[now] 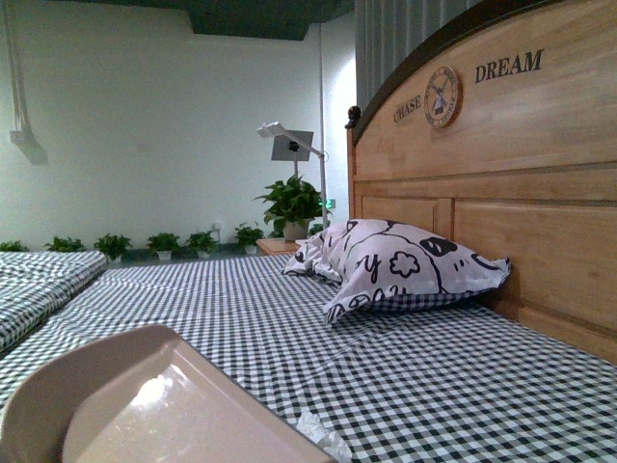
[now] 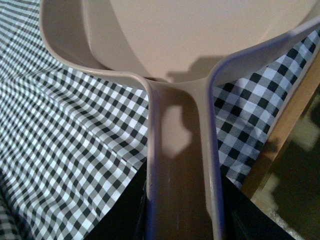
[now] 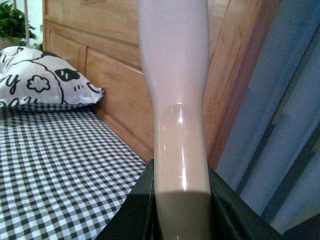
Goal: Clean up trash
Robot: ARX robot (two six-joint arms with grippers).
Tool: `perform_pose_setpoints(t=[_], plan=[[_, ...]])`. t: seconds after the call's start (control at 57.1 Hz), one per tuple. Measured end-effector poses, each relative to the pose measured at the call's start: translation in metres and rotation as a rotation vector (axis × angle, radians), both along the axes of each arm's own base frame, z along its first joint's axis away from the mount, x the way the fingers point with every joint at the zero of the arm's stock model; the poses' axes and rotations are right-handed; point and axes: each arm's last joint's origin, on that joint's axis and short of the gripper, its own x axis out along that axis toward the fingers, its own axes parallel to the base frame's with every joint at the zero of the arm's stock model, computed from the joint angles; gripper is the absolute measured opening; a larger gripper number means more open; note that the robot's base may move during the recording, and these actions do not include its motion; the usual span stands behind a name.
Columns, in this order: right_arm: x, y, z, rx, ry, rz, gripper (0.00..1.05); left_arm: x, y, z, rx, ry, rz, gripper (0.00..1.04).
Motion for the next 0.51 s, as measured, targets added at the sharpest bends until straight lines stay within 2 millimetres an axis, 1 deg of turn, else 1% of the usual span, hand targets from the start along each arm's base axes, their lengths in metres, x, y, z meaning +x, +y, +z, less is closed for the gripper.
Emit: perform_pose_setpoints(t=[0.175, 0.245, 0.508], plan=[[0.0, 0.0, 0.0, 0.0, 0.0, 0.0, 0.21, 0.022, 0.002, 0.001, 0.021, 0.045, -0.012, 0.27], [0.0, 0.0, 0.0, 0.0, 0.0, 0.0, 0.21, 0.028, 0.002, -0.003, 0.039, 0.07, -0.016, 0.27], [0.0, 0.0, 0.0, 0.0, 0.0, 0.0, 0.21, 0.044, -0.004, -0.011, 0.047, 0.12, -0.041, 0.27]])
